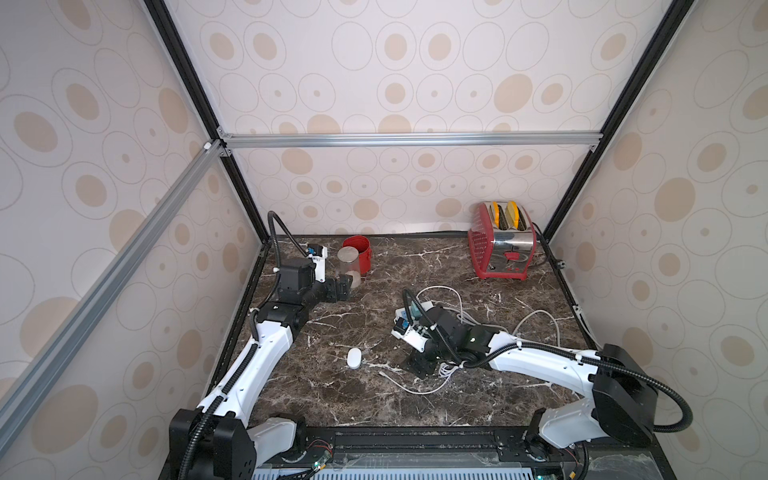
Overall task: Charge the bluetooth headset
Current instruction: Insert the plug into the socket, then pick up the charging cable from the center of the board.
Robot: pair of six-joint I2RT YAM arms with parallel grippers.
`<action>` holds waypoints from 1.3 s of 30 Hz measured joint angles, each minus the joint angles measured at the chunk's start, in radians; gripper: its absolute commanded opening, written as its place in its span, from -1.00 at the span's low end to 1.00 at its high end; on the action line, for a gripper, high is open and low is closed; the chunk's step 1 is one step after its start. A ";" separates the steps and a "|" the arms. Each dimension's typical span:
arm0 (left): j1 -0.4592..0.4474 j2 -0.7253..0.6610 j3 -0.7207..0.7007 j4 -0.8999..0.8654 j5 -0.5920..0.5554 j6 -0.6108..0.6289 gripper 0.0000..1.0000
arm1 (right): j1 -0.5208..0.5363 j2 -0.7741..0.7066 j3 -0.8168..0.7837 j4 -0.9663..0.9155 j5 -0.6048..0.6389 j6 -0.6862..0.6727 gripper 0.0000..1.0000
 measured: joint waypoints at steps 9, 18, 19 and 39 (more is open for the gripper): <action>0.010 0.037 0.119 -0.216 -0.073 -0.047 0.98 | 0.089 0.146 0.079 -0.049 -0.018 0.035 -0.07; 0.161 0.061 0.138 -0.337 -0.003 -0.143 0.98 | 0.149 0.281 0.168 -0.138 0.056 0.103 -0.19; 0.174 0.061 0.138 -0.343 0.007 -0.150 0.98 | 0.150 0.293 0.179 -0.149 0.065 0.110 -0.22; 0.192 0.062 0.138 -0.431 0.081 -0.160 0.98 | 0.175 0.449 0.314 -0.248 0.124 0.154 -0.81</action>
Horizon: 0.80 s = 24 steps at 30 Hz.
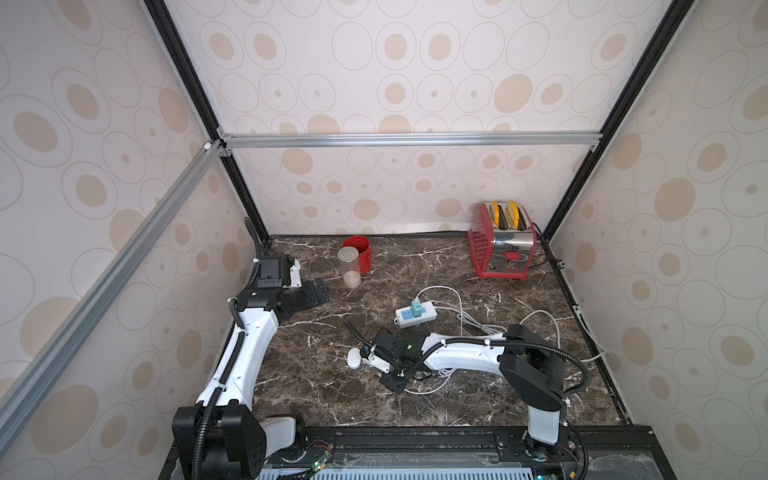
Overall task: Charge the bluetooth headset
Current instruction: Pick up the charging cable from the center of the board.
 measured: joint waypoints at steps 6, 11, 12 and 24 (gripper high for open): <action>0.000 0.000 -0.001 -0.012 0.058 0.001 0.98 | -0.001 0.000 -0.003 0.007 0.004 -0.005 -1.00; 0.000 0.020 -0.006 -0.014 0.140 0.004 0.98 | -0.036 -0.079 -0.117 0.100 -0.003 0.005 -1.00; 0.000 0.030 -0.009 -0.015 0.163 0.004 0.98 | -0.064 -0.121 -0.163 0.124 -0.012 0.010 -1.00; -0.209 0.175 -0.056 0.128 0.454 -0.071 0.98 | -0.253 -0.625 -0.467 0.437 -0.088 -0.057 -1.00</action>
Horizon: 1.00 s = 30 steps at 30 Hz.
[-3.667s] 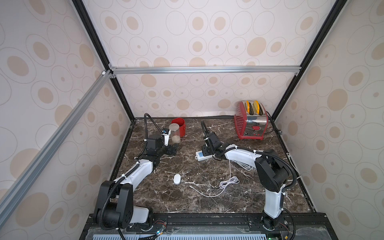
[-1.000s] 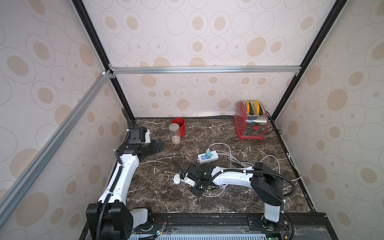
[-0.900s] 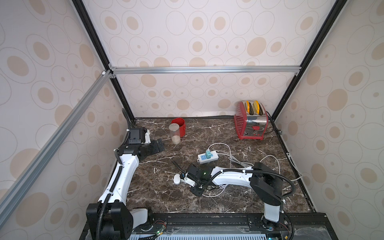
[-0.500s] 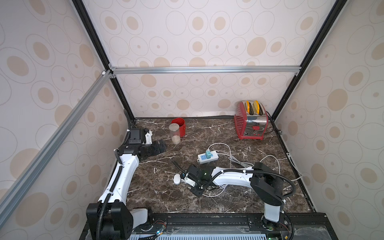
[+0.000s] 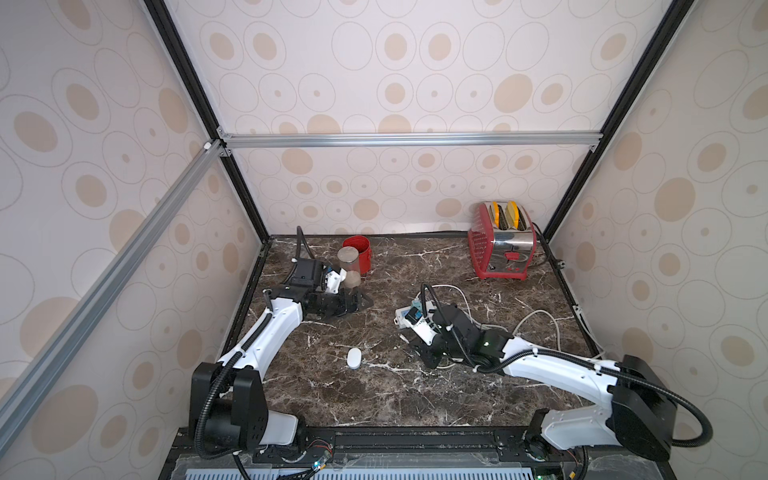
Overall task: Charge the bluetooth headset
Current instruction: Pick up the charging cable from the center of the board.
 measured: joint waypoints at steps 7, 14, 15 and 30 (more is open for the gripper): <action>-0.084 0.095 -0.014 0.120 0.189 -0.045 0.93 | -0.039 -0.066 -0.045 0.058 -0.023 -0.095 -1.00; -0.171 0.173 0.018 0.151 0.314 -0.040 0.75 | -0.060 -0.027 -0.045 0.110 -0.045 -0.140 -1.00; -0.176 0.181 0.025 0.150 0.324 -0.037 0.67 | -0.061 -0.018 -0.044 0.114 -0.047 -0.146 -1.00; -0.196 0.230 0.081 0.055 0.399 0.060 0.07 | -0.087 0.055 -0.009 0.161 -0.060 -0.200 -1.00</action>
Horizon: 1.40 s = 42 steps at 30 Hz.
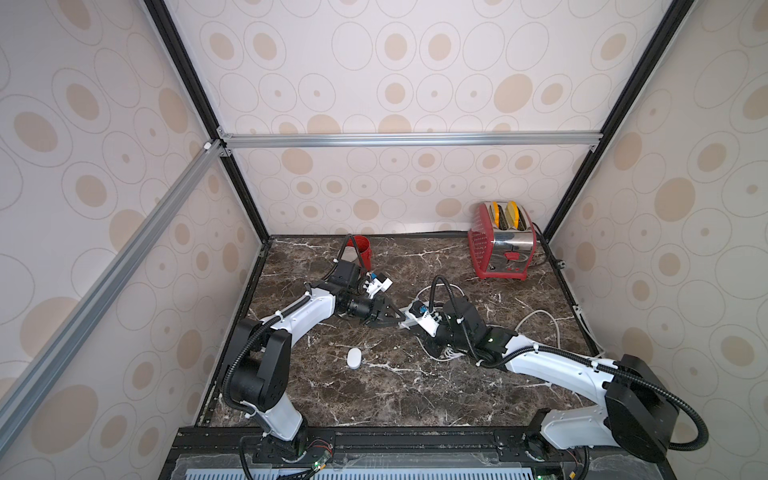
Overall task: Charge the bluetooth headset
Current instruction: Pick up the charging cable from the center of the board.
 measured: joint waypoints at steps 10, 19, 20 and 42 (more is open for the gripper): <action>-0.014 0.007 0.019 -0.051 0.024 0.062 -0.32 | -0.001 0.032 0.034 0.001 -0.004 -0.014 -1.00; -0.013 0.051 0.034 -0.092 0.018 0.102 -1.00 | -0.002 0.040 0.034 -0.007 -0.005 -0.013 -1.00; -0.011 0.055 0.036 -0.095 0.017 0.110 -1.00 | -0.002 0.040 0.034 -0.007 -0.005 -0.013 -1.00; -0.015 0.055 0.078 0.012 0.058 0.001 -1.00 | -0.124 -0.133 -0.358 0.639 -0.013 0.116 0.18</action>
